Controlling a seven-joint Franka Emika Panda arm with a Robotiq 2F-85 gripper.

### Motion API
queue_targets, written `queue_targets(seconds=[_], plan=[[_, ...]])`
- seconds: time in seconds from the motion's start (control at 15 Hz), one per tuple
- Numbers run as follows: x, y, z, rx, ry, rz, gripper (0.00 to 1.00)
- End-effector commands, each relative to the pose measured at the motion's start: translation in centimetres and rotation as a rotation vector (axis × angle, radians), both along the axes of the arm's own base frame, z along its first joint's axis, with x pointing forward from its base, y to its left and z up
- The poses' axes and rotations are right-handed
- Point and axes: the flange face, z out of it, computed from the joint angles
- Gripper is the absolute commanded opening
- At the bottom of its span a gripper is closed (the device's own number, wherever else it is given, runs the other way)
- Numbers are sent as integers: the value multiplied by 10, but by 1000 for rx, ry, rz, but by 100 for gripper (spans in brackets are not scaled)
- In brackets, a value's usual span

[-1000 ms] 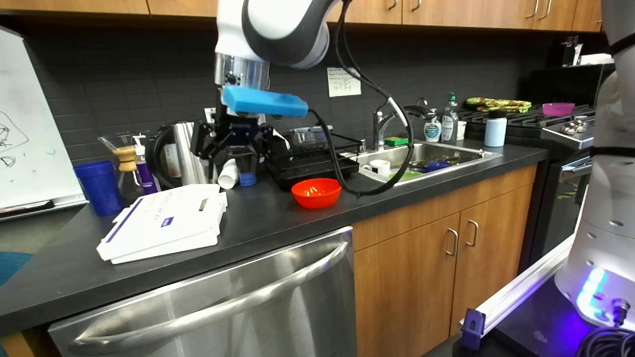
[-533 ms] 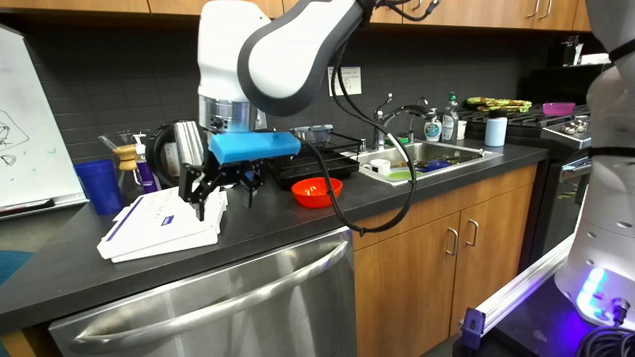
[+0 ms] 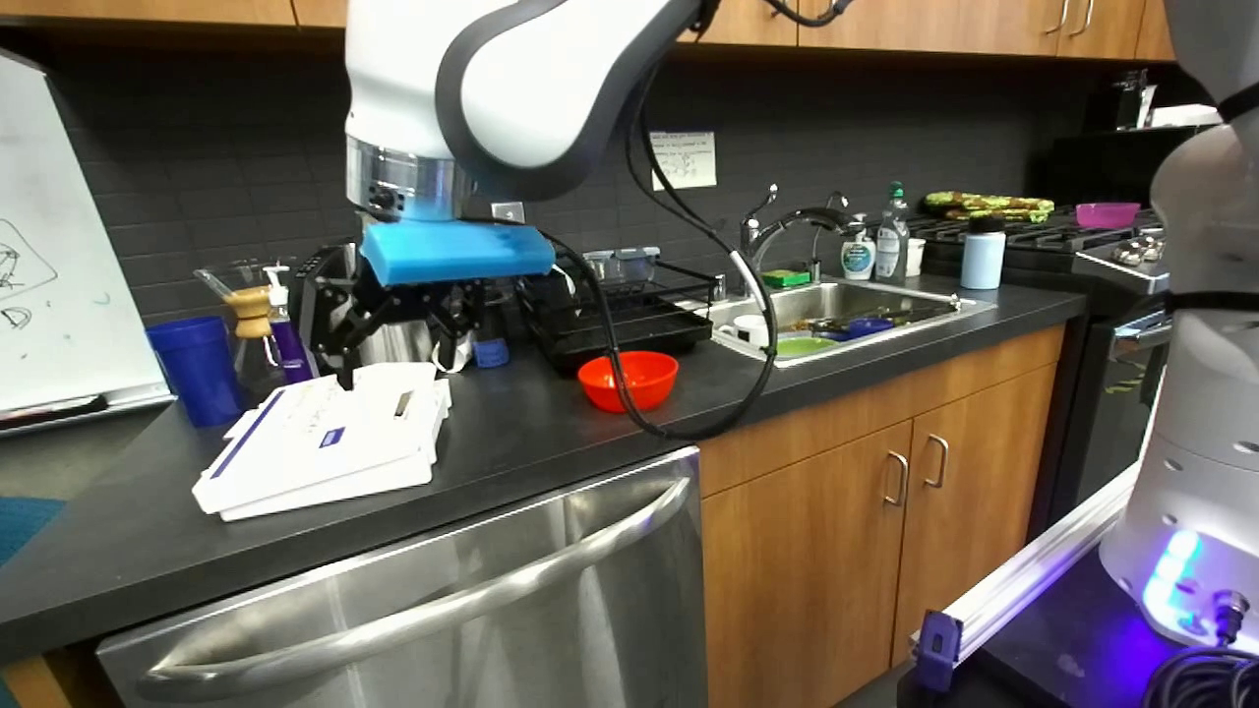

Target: Pick up the white object then place it on the orange bowl

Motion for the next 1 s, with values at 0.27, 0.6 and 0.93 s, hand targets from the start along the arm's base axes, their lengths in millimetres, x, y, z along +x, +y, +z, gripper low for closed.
queue_targets(seconds=[0.27, 0.6, 0.93], plan=[[36, 13, 13, -1, -81, -46, 100], [74, 7, 18, -14, -135, -73, 100], [123, -23, 18, -40, -163, -149, 100]])
